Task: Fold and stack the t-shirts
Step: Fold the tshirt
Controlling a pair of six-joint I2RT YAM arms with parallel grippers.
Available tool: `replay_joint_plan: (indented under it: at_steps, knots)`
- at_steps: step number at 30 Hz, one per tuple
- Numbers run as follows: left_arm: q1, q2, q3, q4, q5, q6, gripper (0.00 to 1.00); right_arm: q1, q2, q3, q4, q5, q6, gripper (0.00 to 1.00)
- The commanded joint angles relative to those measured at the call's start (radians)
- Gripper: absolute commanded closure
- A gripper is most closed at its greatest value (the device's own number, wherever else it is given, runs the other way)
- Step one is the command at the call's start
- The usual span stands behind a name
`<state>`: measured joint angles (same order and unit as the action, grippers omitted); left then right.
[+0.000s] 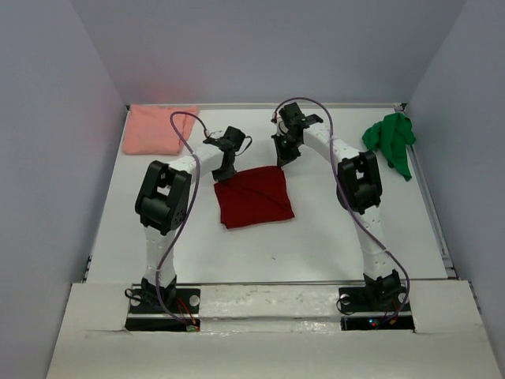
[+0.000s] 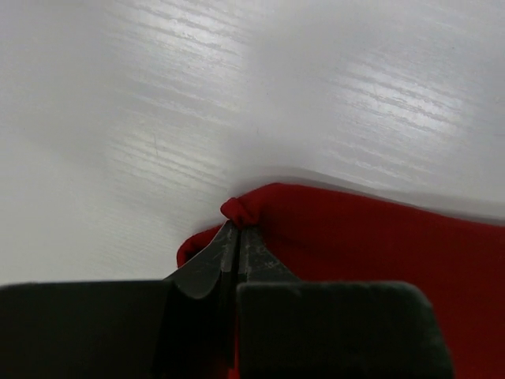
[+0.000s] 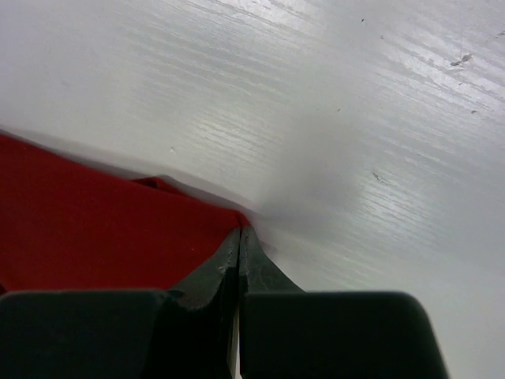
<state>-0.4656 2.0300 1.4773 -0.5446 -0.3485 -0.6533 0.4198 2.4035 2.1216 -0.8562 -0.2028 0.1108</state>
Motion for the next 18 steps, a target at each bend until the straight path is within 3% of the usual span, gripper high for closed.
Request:
replay_joint_plan:
  at_steps: [1, 5, 6, 7, 12, 18]
  knots:
    - [0.022, -0.019, -0.014, 0.021, 0.002, 0.032, 0.68, -0.003, -0.023, 0.026, 0.003, 0.039, -0.028, 1.0]
    - [0.019, -0.073, -0.002, 0.008, -0.067, 0.032, 0.28, -0.003, -0.053, -0.003, 0.019, 0.059, -0.034, 0.99]
    - [0.016, -0.083, 0.001, 0.002, -0.082, 0.032, 0.28, -0.003, -0.061, -0.008, 0.025, 0.059, -0.034, 0.97]
    - [0.015, -0.102, 0.015, -0.005, -0.095, 0.038, 0.19, -0.003, -0.073, -0.014, 0.026, 0.056, -0.033, 0.96]
    - [-0.022, -0.158, 0.054, -0.058, -0.21, 0.034, 0.08, -0.003, -0.121, -0.032, 0.036, 0.074, -0.03, 0.91]
    - [-0.053, -0.229, 0.051, -0.074, -0.277, 0.035, 0.07, -0.003, -0.228, -0.06, 0.04, 0.092, -0.028, 0.89]
